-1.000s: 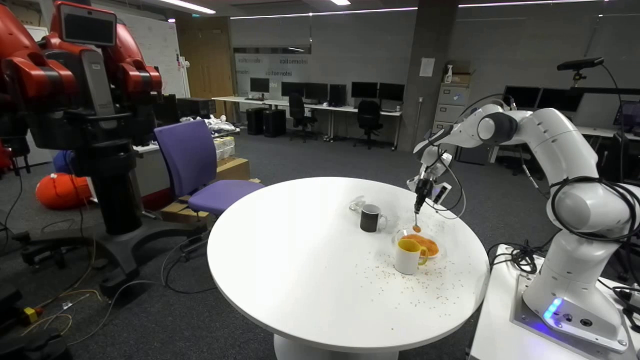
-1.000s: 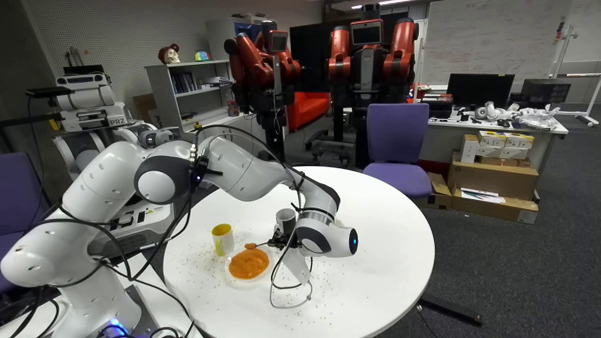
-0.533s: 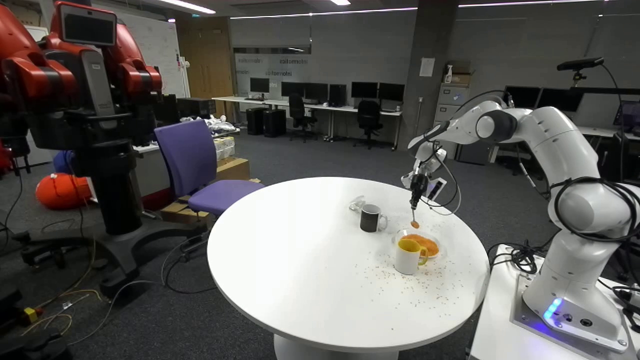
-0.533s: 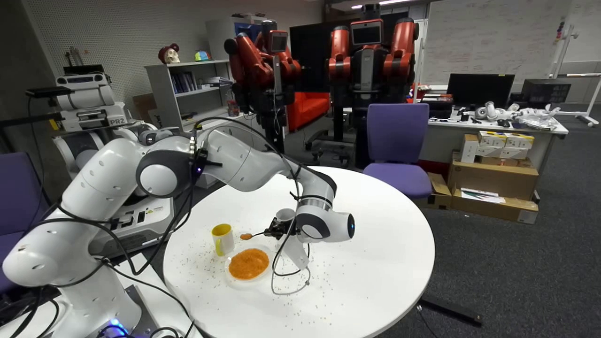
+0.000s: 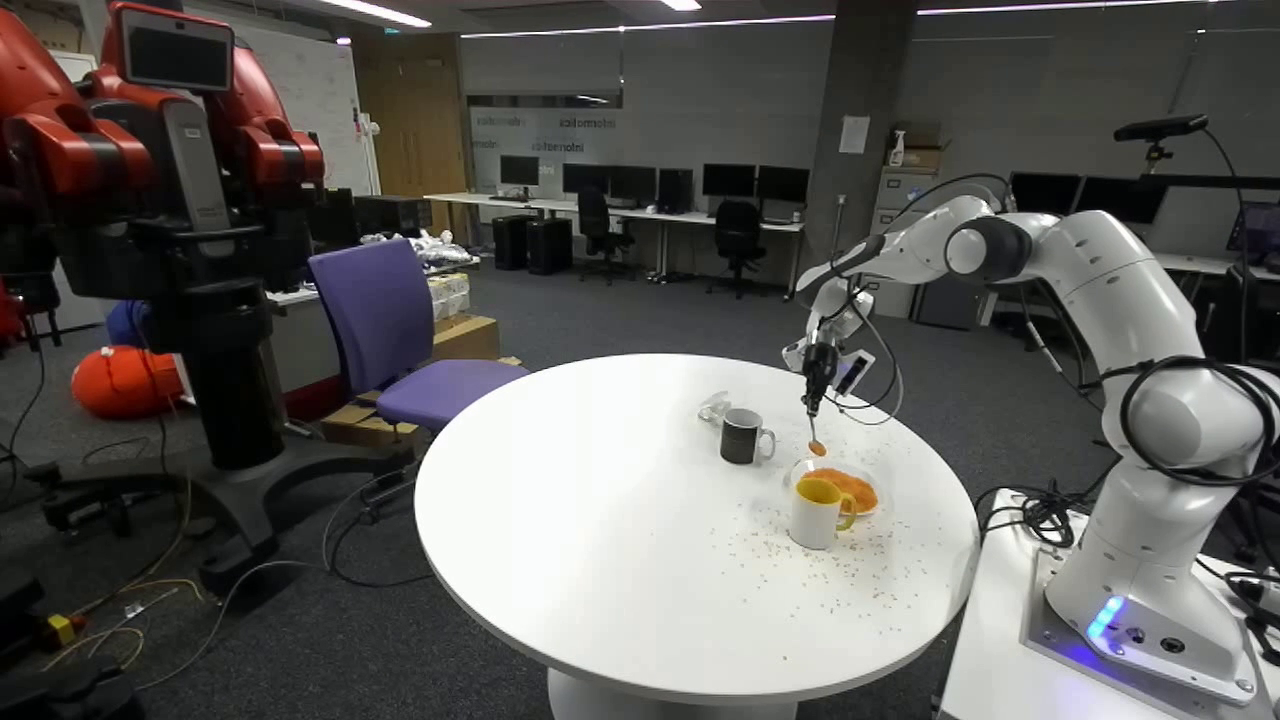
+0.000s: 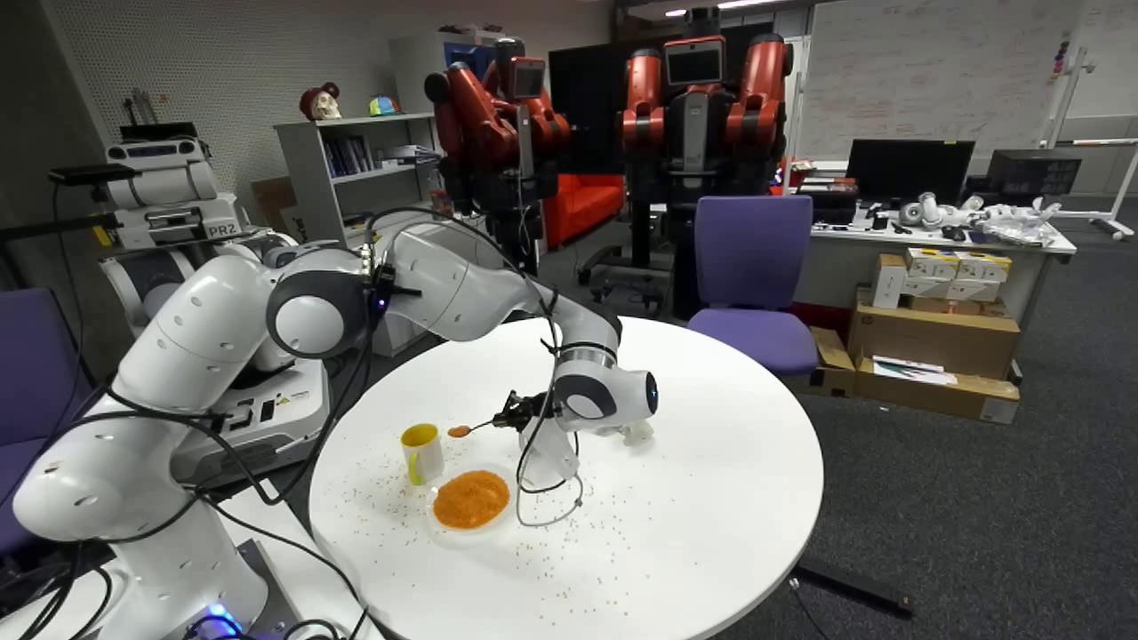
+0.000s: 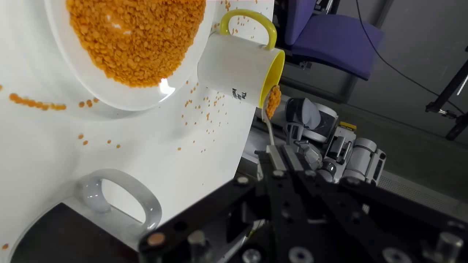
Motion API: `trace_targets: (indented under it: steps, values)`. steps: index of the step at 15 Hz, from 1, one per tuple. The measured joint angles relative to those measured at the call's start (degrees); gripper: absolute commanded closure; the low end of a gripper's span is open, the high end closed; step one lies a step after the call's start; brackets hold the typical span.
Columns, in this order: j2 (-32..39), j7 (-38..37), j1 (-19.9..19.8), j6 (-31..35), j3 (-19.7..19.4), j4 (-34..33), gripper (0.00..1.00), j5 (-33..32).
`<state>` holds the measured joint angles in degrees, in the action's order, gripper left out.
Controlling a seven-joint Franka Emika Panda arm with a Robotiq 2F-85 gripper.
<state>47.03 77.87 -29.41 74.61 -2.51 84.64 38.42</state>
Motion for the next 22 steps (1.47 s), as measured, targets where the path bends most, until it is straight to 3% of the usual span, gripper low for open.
trace_targets:
  steps: [22]
  values:
    - [-0.09,-1.28,8.62,-3.31,0.45,-0.44,0.99,-0.9]
